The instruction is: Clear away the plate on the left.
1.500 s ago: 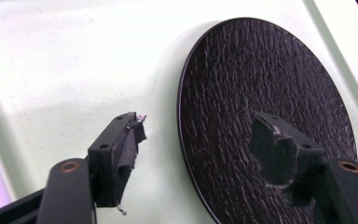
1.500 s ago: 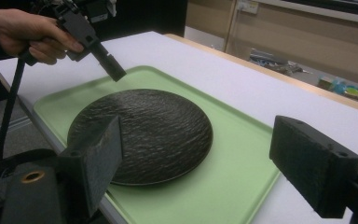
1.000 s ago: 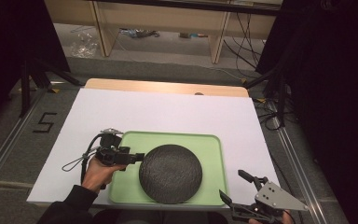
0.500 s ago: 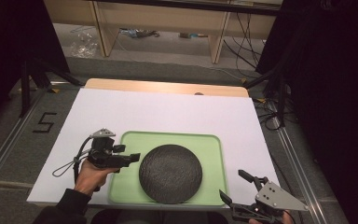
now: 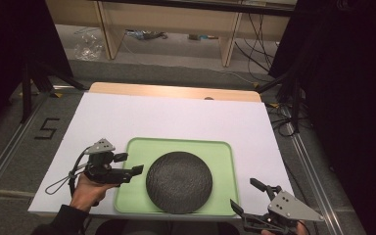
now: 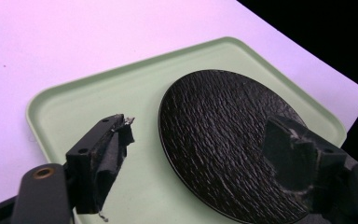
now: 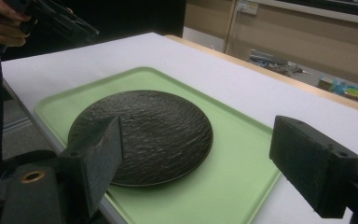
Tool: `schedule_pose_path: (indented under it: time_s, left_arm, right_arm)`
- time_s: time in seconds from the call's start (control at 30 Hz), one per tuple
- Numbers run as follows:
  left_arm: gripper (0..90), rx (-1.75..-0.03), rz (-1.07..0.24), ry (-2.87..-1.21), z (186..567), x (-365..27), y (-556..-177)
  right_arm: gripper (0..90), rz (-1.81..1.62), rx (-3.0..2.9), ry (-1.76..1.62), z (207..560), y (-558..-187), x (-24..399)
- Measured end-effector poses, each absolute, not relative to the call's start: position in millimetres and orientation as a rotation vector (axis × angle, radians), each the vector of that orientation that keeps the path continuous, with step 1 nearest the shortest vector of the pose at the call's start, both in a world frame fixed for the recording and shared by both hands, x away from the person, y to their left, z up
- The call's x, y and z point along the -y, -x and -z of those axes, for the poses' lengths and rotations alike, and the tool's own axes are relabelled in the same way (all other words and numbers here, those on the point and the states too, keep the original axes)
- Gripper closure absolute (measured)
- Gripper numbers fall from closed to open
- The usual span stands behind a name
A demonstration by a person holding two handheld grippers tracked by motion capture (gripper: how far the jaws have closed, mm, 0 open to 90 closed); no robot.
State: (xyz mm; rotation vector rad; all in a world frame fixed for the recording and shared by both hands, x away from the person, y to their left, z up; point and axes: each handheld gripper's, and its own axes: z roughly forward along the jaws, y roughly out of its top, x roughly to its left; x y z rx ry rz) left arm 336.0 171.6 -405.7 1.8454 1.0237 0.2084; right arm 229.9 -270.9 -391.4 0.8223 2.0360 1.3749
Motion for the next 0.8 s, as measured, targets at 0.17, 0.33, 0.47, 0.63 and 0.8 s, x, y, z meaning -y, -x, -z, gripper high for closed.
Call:
schedule_pose_path:
  time_s: [0.17,0.33,0.47,0.63,0.8]
  left_arm:
    - [20.8,-1.007,-0.235,-1.841,404.1,-174.0,-328.2]
    - [20.6,-0.968,-0.253,-1.852,402.8,-176.2,-322.1]
    - [20.2,-0.965,-0.273,-1.864,401.5,-177.5,-313.3]
    - [20.1,-0.943,-0.275,-1.868,402.8,-179.0,-307.1]
    - [19.8,-0.951,-0.262,-1.870,404.8,-174.4,-298.5]
  right_arm:
    - [18.4,-1.379,-2.037,-0.832,390.9,-229.0,271.1]
    - [18.3,-1.390,-2.044,-0.846,390.7,-227.9,271.2]
    - [18.3,-1.389,-2.041,-0.844,390.8,-228.1,271.3]
    - [18.3,-1.392,-2.038,-0.824,390.8,-229.0,271.6]
    - [18.2,-1.385,-2.035,-0.824,390.6,-228.8,271.8]
